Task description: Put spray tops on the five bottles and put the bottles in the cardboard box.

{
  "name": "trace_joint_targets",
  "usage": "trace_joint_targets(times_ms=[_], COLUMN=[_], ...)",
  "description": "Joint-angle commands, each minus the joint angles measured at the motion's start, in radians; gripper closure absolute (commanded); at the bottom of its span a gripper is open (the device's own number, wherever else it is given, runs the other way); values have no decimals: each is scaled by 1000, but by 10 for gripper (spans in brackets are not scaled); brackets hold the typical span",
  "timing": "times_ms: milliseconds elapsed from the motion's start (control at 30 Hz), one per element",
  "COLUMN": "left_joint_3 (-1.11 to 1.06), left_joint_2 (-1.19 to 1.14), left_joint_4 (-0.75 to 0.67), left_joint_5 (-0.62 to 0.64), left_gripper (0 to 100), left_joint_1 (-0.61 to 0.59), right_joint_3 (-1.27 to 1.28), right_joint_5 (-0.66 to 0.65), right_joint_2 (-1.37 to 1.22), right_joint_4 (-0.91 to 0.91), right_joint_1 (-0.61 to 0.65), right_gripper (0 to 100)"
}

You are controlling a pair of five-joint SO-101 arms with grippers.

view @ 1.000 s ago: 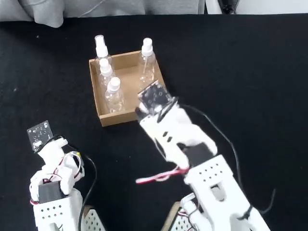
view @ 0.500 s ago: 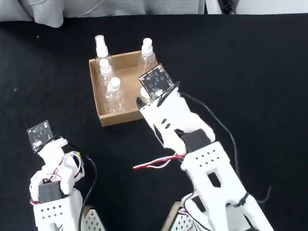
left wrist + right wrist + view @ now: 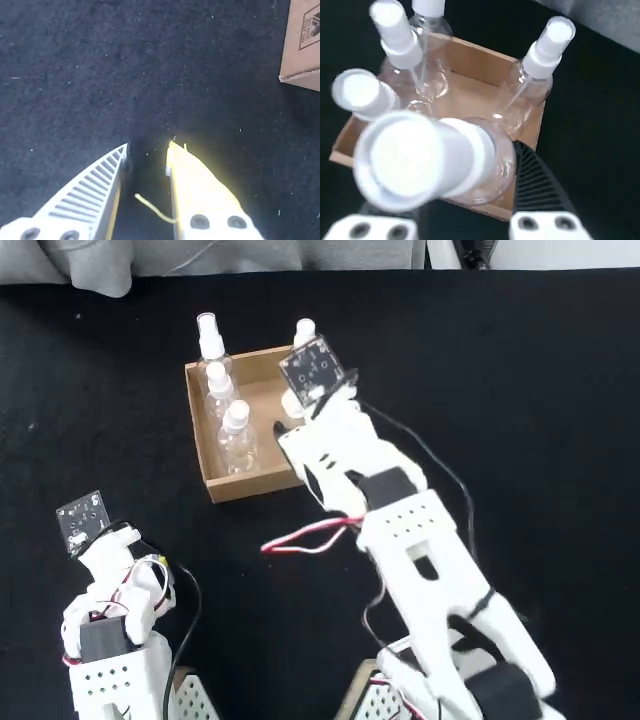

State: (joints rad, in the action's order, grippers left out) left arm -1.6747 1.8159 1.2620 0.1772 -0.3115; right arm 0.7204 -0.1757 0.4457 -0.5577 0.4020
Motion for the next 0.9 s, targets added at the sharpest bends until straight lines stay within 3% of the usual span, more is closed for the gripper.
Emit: trace_joint_targets(times_ms=[0, 867], left_joint_3=[-25, -25], left_joint_2=[6, 6], left_joint_4=[6, 6], left_joint_5=[-3, -3], left_gripper=[886, 886], left_joint_1=[5, 5], right_joint_3=[-97, -102], right_joint_5=[17, 18], right_joint_2=[-36, -268], right_joint_4=[28, 204], right_joint_1=[-60, -58], right_gripper=[910, 907])
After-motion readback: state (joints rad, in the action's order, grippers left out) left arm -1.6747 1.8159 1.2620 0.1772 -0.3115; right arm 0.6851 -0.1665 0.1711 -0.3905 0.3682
